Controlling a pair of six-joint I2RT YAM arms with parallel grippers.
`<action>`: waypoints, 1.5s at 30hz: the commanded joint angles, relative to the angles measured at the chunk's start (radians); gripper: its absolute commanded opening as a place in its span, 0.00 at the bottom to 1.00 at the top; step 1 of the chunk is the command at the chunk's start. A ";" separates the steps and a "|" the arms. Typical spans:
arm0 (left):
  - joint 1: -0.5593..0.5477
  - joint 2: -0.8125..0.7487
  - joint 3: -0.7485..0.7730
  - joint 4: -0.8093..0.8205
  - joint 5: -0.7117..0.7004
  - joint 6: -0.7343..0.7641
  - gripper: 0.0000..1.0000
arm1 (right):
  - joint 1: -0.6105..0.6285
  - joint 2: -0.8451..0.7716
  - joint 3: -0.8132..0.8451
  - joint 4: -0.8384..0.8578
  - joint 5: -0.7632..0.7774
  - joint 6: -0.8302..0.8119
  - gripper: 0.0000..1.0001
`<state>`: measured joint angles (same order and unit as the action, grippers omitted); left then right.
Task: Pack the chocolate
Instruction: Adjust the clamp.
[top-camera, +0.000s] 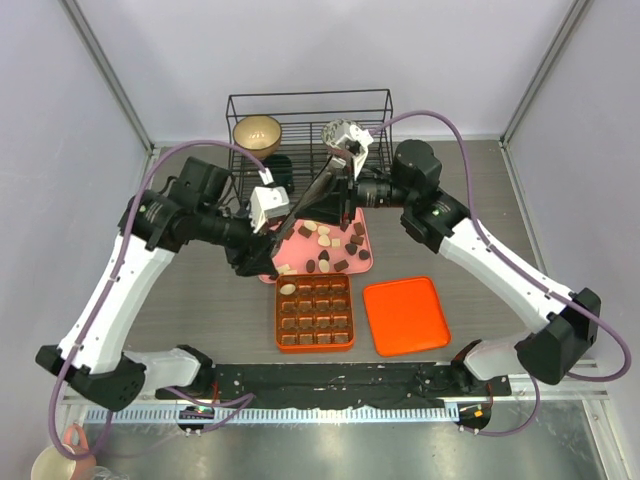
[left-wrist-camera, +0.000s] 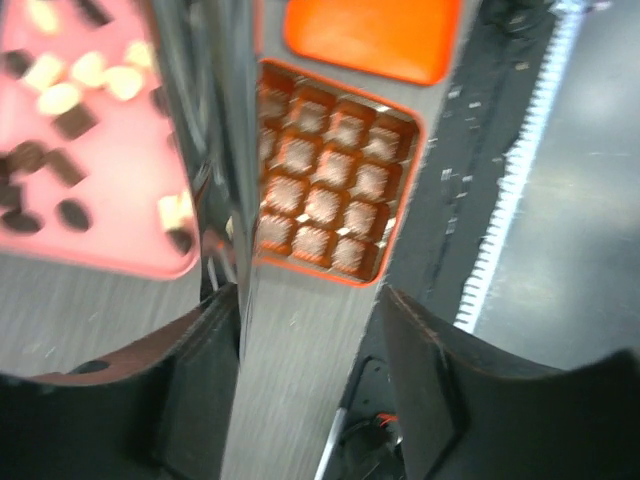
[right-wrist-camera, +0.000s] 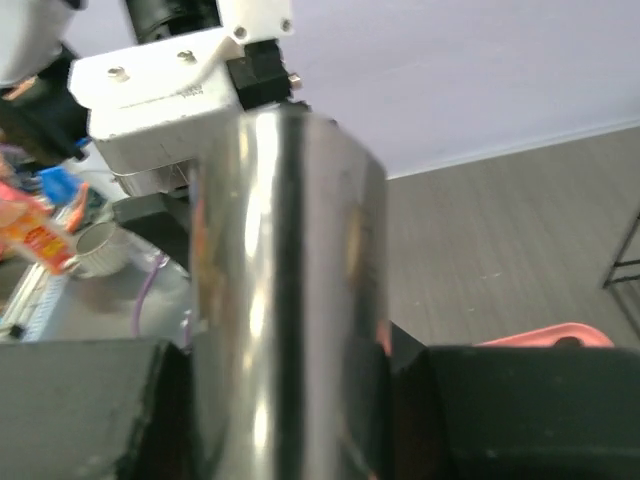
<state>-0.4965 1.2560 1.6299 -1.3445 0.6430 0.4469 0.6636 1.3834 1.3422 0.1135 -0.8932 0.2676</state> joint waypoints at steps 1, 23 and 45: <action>-0.002 -0.107 0.039 -0.098 -0.290 -0.111 0.66 | 0.036 -0.092 0.003 -0.139 0.195 -0.198 0.01; -0.002 -0.285 -0.240 0.295 -0.301 -0.091 1.00 | 0.140 -0.112 -0.164 0.316 0.488 0.038 0.01; -0.010 -0.290 -0.306 0.378 -0.367 0.018 1.00 | 0.165 -0.004 -0.132 0.399 0.505 0.295 0.01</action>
<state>-0.5018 0.9691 1.3453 -0.9798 0.2379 0.4080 0.8196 1.3811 1.1725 0.4084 -0.3981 0.5121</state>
